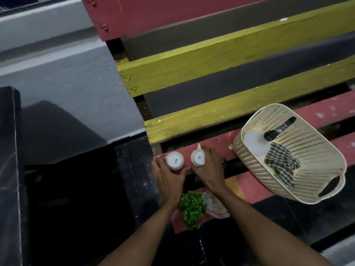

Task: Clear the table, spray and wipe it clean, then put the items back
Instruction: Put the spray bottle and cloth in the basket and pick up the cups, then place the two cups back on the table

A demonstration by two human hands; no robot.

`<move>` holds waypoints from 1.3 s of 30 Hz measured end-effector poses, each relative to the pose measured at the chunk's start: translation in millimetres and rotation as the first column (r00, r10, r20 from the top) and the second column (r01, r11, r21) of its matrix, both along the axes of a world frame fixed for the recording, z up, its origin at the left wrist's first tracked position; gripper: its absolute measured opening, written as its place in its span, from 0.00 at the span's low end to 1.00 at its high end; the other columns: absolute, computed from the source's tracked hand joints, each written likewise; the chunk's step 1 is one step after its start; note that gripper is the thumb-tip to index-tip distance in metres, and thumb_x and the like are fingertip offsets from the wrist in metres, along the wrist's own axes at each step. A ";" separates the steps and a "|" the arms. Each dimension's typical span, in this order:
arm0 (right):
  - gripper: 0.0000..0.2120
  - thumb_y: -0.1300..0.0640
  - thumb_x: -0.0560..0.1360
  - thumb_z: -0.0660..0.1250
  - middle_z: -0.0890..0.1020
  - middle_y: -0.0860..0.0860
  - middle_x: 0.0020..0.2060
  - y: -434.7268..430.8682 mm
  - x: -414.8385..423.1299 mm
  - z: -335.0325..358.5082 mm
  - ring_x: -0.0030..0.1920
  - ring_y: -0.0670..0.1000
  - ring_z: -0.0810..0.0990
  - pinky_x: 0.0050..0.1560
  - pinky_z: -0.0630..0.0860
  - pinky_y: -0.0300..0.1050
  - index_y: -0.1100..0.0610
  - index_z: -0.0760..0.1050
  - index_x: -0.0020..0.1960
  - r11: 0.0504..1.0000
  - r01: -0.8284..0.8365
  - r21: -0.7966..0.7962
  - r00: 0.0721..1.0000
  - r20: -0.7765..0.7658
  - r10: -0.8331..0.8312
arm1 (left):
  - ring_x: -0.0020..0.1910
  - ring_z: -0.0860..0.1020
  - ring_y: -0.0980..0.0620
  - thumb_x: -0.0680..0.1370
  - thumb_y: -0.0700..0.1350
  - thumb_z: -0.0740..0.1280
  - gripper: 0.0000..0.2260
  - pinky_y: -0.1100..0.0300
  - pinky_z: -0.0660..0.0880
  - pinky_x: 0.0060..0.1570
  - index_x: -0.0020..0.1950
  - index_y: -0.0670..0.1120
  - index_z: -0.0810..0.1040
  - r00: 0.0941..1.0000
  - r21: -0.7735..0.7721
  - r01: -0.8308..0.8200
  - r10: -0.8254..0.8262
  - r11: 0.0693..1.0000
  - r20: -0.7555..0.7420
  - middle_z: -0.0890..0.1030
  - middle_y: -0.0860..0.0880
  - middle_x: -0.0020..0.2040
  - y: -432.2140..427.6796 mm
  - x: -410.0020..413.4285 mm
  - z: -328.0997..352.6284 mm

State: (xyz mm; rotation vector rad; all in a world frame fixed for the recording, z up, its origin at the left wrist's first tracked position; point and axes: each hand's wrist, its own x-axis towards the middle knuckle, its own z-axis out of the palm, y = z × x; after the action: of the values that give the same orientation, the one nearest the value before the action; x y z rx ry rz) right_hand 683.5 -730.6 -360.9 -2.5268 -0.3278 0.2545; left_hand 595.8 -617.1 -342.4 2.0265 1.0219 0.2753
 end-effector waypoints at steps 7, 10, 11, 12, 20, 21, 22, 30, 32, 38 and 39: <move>0.27 0.52 0.64 0.77 0.79 0.56 0.49 1.5 -2.1 -5.6 0.50 0.60 0.78 0.48 0.69 0.50 0.59 0.75 0.59 0.999 0.013 0.050 0.999 0.048 -0.016 | 0.59 0.76 0.43 0.70 0.48 0.80 0.28 0.54 0.72 0.54 0.66 0.46 0.74 0.998 0.011 -0.061 0.061 0.998 0.010 0.76 0.45 0.60 -3.8 8.8 -2.4; 0.23 0.54 0.64 0.77 0.79 0.54 0.46 -0.1 -6.0 7.3 0.47 0.58 0.79 0.47 0.72 0.48 0.59 0.76 0.56 0.993 0.030 0.116 0.996 0.081 -0.039 | 0.60 0.78 0.44 0.71 0.47 0.79 0.26 0.57 0.72 0.56 0.67 0.47 0.76 0.999 0.010 -0.025 0.024 1.000 0.040 0.78 0.46 0.62 1.6 2.8 0.5; 0.23 0.54 0.64 0.77 0.79 0.53 0.46 -1.2 -6.9 14.7 0.46 0.57 0.78 0.46 0.72 0.47 0.59 0.76 0.56 0.991 0.031 0.127 0.995 0.086 -0.042 | 0.60 0.78 0.45 0.71 0.46 0.79 0.26 0.58 0.71 0.56 0.67 0.46 0.77 0.998 0.017 -0.007 0.005 1.000 0.059 0.78 0.46 0.62 4.7 -0.5 6.5; 0.23 0.54 0.65 0.77 0.79 0.53 0.46 -2.4 -8.0 23.0 0.46 0.57 0.78 0.45 0.72 0.47 0.58 0.76 0.57 0.990 0.031 0.135 0.996 0.075 -0.041 | 0.60 0.78 0.46 0.71 0.46 0.79 0.25 0.59 0.71 0.56 0.66 0.46 0.77 0.996 0.024 0.016 -0.018 1.000 0.088 0.78 0.47 0.62 8.5 -4.4 13.7; 0.28 0.53 0.65 0.76 0.78 0.50 0.51 22.0 -47.8 155.0 0.50 0.53 0.77 0.49 0.77 0.52 0.54 0.73 0.63 0.964 0.010 0.265 1.000 0.008 -0.013 | 0.60 0.76 0.63 0.66 0.39 0.79 0.28 0.71 0.70 0.63 0.65 0.49 0.80 0.943 0.089 0.078 -0.102 0.993 0.317 0.77 0.51 0.61 58.6 -73.4 167.4; 0.27 0.53 0.66 0.76 0.78 0.50 0.50 33.4 -59.4 176.8 0.49 0.53 0.77 0.48 0.76 0.52 0.53 0.73 0.63 0.956 -0.019 0.292 1.000 0.020 0.014 | 0.61 0.77 0.61 0.66 0.40 0.78 0.27 0.67 0.72 0.64 0.65 0.47 0.80 0.939 0.094 0.074 -0.101 0.993 0.327 0.78 0.50 0.63 69.3 -87.8 188.1; 0.26 0.52 0.66 0.76 0.78 0.50 0.48 52.1 -77.8 207.4 0.48 0.53 0.76 0.47 0.75 0.51 0.52 0.73 0.62 0.948 -0.058 0.313 0.998 0.030 0.052 | 0.63 0.77 0.56 0.66 0.40 0.78 0.27 0.62 0.73 0.66 0.66 0.45 0.80 0.934 0.102 0.059 -0.091 0.993 0.345 0.79 0.48 0.64 85.6 -110.6 217.1; 0.27 0.44 0.64 0.77 0.80 0.53 0.45 200.0 -201.8 302.7 0.44 0.55 0.78 0.41 0.71 0.48 0.52 0.68 0.54 0.902 -0.191 0.387 0.978 -0.007 0.210 | 0.66 0.79 0.57 0.66 0.38 0.80 0.31 0.55 0.74 0.68 0.69 0.47 0.78 0.919 0.120 -0.124 0.068 0.985 0.388 0.81 0.54 0.66 211.2 -264.2 313.8; 0.24 0.47 0.65 0.78 0.78 0.51 0.44 251.3 -247.2 314.7 0.44 0.54 0.76 0.40 0.66 0.45 0.54 0.68 0.51 0.882 -0.266 0.390 0.960 0.024 0.279 | 0.64 0.80 0.57 0.66 0.41 0.81 0.30 0.52 0.76 0.66 0.67 0.49 0.79 0.923 0.115 -0.181 0.128 0.977 0.363 0.82 0.55 0.64 262.2 -320.9 315.0; 0.19 0.44 0.65 0.73 0.79 0.48 0.42 386.2 -366.8 305.3 0.43 0.53 0.77 0.41 0.73 0.49 0.50 0.70 0.49 0.892 -0.286 0.351 0.954 0.021 0.298 | 0.60 0.82 0.59 0.65 0.41 0.83 0.28 0.56 0.79 0.62 0.64 0.48 0.80 0.925 0.066 -0.216 0.182 0.974 0.334 0.84 0.54 0.61 409.1 -457.0 305.0; 0.19 0.43 0.65 0.72 0.79 0.47 0.41 409.5 -387.7 301.6 0.43 0.52 0.77 0.40 0.75 0.49 0.49 0.69 0.48 0.898 -0.272 0.347 0.958 0.005 0.288 | 0.59 0.82 0.59 0.65 0.41 0.83 0.28 0.57 0.79 0.61 0.64 0.49 0.80 0.928 0.057 -0.212 0.183 0.976 0.324 0.84 0.55 0.60 433.2 -479.4 302.6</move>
State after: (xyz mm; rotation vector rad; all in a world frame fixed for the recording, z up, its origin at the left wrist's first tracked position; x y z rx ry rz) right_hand 295.7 -321.1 -59.4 -2.1196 -0.6612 0.3353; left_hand 116.4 -183.9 -39.8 1.8801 1.0215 0.7440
